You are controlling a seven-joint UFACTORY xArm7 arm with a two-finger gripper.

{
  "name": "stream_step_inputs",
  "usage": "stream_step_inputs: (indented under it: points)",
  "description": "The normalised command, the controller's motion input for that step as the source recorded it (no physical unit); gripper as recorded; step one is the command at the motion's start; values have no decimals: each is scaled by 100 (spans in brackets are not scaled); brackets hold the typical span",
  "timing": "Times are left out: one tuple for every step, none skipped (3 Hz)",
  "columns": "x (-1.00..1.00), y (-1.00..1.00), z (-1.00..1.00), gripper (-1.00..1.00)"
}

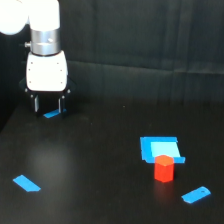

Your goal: Pick up the red object from the table

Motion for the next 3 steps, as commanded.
stream_step_inputs:
  points:
    - [19, -11, -6, 100]
    - [87, -24, -15, 100]
    - [88, -30, 9, 100]
